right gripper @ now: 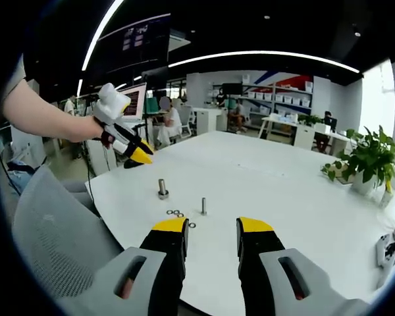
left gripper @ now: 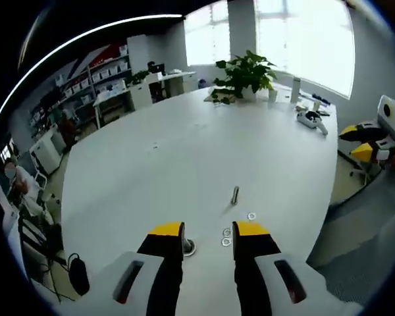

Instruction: Place the washer onto the threaded stud by aligning its center hole with the stud, sliding it down to the base, and recovering from edge contact or off-axis alignment until the washer reaches the visible bottom stop.

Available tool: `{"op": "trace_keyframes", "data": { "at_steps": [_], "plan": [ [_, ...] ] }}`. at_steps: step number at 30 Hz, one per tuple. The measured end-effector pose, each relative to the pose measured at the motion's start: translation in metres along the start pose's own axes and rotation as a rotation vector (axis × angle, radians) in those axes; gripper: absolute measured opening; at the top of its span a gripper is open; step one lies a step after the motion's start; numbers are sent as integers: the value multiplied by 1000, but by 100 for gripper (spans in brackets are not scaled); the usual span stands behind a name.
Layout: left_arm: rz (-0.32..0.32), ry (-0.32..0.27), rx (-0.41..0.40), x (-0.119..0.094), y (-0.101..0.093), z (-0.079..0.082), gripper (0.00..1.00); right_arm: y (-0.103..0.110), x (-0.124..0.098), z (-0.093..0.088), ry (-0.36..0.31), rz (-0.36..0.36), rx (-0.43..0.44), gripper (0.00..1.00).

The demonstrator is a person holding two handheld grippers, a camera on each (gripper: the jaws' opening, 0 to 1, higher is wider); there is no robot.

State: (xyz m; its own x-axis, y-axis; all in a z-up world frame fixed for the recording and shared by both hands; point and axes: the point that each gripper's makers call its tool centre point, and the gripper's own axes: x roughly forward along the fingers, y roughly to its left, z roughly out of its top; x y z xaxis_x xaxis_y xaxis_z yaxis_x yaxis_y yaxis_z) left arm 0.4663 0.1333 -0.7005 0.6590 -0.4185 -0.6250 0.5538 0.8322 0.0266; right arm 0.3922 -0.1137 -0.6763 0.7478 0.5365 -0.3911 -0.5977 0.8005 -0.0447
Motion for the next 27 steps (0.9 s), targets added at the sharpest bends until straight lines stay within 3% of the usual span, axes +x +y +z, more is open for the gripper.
{"op": "trace_keyframes", "data": {
  "at_steps": [4, 8, 13, 16, 19, 23, 27],
  "plan": [
    [-32, -70, -17, -7, -13, 6, 27, 1, 0, 0, 1, 5, -5, 31],
    [-26, -77, -18, -9, -19, 0, 28, 1, 0, 0, -2, 4, -6, 31],
    [-13, -145, -41, -21, -25, 8, 29, 3, 1, -1, 5, 13, -13, 31],
    [-12, -193, -99, -31, -29, 13, 29, 6, 2, -1, 15, 23, -29, 31],
    [39, -223, -107, -42, -23, 12, 32, 6, 2, -2, 16, 23, -31, 31],
    [60, -288, -148, -60, -25, 14, 32, 4, 2, -3, 20, 16, -13, 32],
    [89, -353, -124, -75, -26, 17, 32, 7, 3, -5, 34, 27, -27, 32]
  ]
}}
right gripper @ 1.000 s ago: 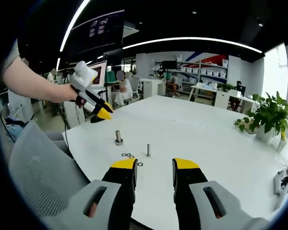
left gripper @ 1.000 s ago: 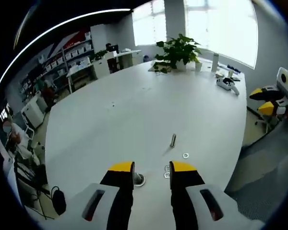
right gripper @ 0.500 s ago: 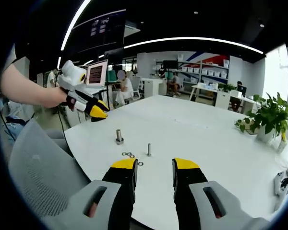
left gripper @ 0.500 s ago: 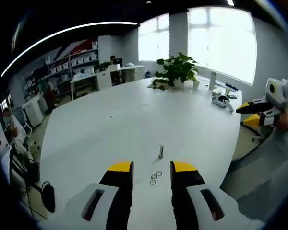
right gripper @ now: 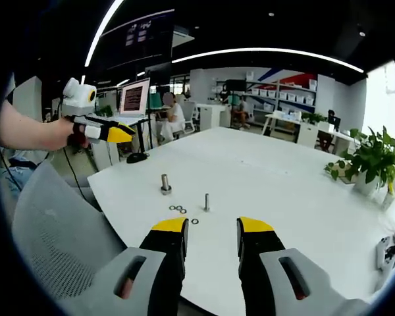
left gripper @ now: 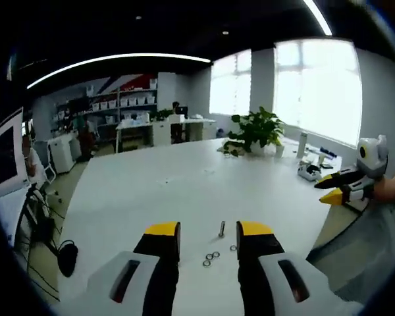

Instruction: Place the washer onto the threaded stud by aligning its center hole with the stud, sliding it down to the base, and recovering from edge contact or off-axis alignment until the washer reaches the visible bottom stop.

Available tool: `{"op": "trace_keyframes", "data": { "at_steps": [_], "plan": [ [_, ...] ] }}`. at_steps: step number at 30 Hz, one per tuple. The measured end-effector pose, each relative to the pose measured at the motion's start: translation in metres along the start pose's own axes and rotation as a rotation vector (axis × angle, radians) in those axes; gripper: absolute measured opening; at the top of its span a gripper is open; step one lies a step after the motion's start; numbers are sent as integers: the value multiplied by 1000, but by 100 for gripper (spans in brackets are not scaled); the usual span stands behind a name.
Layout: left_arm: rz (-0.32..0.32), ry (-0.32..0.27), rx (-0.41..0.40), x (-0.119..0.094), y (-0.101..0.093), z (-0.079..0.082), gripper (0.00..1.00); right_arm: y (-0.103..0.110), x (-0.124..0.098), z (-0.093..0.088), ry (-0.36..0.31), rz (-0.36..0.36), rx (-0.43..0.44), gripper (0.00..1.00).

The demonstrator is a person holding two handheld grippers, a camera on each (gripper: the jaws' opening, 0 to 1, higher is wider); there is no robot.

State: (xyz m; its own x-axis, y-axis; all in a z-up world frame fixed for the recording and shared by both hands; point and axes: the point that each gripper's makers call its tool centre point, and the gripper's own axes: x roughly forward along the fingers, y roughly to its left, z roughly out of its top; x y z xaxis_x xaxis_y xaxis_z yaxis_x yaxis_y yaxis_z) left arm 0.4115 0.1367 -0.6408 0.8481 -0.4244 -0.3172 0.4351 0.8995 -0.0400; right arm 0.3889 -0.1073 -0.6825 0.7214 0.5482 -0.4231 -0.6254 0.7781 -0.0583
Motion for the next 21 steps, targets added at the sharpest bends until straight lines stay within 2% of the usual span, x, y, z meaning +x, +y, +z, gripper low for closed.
{"op": "trace_keyframes", "data": {
  "at_steps": [2, 4, 9, 11, 12, 14, 16, 18, 21],
  "plan": [
    [3, -38, -1, -7, -3, 5, 33, 3, 1, 0, 3, 9, -14, 32],
    [3, -47, -15, -12, -4, 6, 33, 4, 1, -1, 11, 13, -23, 32],
    [28, -107, 12, -25, -6, 12, 31, 6, 3, -4, 29, 22, -26, 32],
    [14, -203, 14, -31, -9, 25, 31, 5, 3, -6, 39, 22, -25, 32],
    [37, -229, 30, -35, -5, 28, 31, 3, 3, -7, 43, 14, -28, 32],
    [83, -210, 13, -37, 4, 22, 31, 3, 4, -8, 48, 14, -22, 33],
    [92, -226, -19, -39, 11, 20, 31, 3, 5, -12, 64, 18, -21, 33],
    [115, -208, -43, -41, 17, 17, 31, 5, 6, -13, 73, 25, -31, 33],
    [121, -230, -36, -50, 17, 22, 31, 10, 7, -14, 86, 39, -56, 33]
  ]
}}
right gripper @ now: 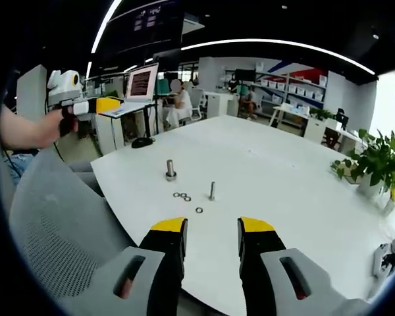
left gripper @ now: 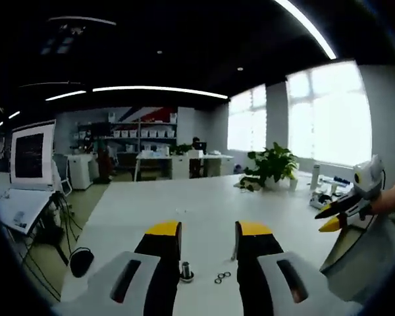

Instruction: Place the washer onto the threaded stud by aligning its center hole with the stud, sliding it down to the base, and recovering from edge contact or off-axis alignment until the washer reaches the visible bottom stop.

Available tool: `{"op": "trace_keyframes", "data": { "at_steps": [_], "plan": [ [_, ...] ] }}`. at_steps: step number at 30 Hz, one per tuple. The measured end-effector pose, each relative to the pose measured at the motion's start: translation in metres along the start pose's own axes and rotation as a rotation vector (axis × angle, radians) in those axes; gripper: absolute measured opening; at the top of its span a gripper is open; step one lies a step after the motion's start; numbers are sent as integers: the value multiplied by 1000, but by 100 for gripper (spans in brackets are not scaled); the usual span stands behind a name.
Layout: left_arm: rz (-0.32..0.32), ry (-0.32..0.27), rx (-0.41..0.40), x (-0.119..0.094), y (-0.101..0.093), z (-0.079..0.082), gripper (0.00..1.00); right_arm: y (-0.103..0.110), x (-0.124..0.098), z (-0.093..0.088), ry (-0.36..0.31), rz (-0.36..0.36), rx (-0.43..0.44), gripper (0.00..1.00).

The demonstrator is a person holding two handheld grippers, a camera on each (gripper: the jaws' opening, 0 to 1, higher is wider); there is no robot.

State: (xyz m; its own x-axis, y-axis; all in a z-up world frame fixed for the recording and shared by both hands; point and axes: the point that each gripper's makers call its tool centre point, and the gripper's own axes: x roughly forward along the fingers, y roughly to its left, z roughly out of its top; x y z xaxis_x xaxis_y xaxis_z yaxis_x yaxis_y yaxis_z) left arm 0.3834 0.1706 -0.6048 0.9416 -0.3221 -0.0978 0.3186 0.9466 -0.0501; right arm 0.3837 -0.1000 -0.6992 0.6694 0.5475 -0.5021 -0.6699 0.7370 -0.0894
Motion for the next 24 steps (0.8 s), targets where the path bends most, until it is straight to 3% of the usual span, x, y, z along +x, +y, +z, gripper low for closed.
{"op": "trace_keyframes", "data": {
  "at_steps": [4, 8, 11, 24],
  "plan": [
    [-6, 18, -7, -1, -1, -9, 30, 3, 3, -4, 25, 14, -17, 33],
    [-16, -17, 29, -4, -9, -1, 30, 9, 5, -6, 45, 37, -50, 33],
    [-25, 4, 54, -1, -11, -5, 27, 11, 4, -4, 47, 36, -74, 33],
    [-67, 13, 77, -2, -20, -8, 27, 3, 13, -5, 84, 54, -69, 33]
  ]
}}
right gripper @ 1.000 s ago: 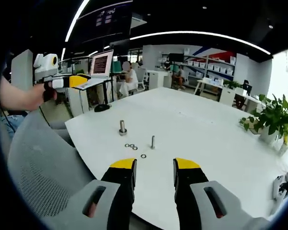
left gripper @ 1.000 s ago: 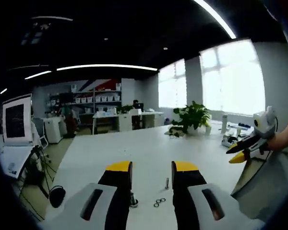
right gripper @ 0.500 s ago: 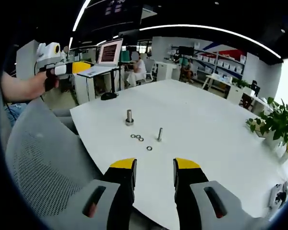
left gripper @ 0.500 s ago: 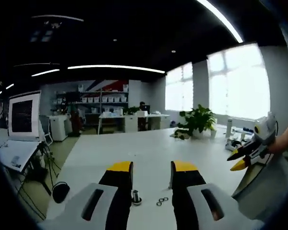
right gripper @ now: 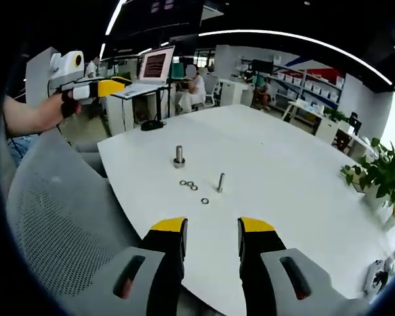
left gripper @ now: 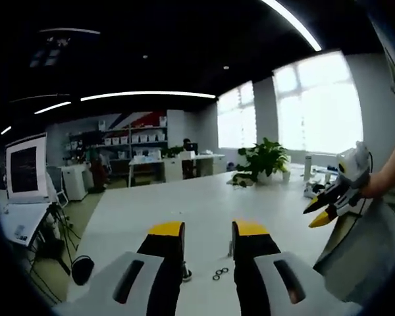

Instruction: Place the washer onto the threaded stud by aligning its center hole with the stud, sliding it down to the base, and recovering from edge contact or off-axis alignment until the washer reaches the visible bottom stop.

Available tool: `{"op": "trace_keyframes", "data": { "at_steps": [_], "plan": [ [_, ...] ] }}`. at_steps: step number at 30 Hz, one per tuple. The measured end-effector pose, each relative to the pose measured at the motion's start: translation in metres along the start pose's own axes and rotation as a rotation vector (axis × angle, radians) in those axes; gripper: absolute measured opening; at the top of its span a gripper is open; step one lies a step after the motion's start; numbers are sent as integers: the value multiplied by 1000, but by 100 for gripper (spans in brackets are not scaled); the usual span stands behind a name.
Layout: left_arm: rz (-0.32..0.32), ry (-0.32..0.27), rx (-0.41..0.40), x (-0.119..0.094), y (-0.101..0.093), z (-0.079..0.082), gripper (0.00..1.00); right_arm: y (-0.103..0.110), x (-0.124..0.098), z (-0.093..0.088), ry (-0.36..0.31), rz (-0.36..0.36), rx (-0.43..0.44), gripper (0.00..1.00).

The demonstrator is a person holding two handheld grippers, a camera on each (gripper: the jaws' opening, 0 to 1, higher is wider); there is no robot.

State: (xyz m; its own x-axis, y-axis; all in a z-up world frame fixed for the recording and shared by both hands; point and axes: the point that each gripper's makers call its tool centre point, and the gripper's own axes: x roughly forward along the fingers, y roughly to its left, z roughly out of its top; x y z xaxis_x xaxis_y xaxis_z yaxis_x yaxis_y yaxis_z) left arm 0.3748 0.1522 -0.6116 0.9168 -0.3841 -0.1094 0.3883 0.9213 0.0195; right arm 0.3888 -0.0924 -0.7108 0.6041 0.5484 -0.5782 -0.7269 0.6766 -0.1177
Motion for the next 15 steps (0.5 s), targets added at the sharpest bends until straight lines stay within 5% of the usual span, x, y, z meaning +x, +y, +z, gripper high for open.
{"op": "trace_keyframes", "data": {
  "at_steps": [15],
  "plan": [
    [16, -40, -54, -3, 7, 6, 26, -23, 41, 8, 28, -4, 28, 33]
  ]
}}
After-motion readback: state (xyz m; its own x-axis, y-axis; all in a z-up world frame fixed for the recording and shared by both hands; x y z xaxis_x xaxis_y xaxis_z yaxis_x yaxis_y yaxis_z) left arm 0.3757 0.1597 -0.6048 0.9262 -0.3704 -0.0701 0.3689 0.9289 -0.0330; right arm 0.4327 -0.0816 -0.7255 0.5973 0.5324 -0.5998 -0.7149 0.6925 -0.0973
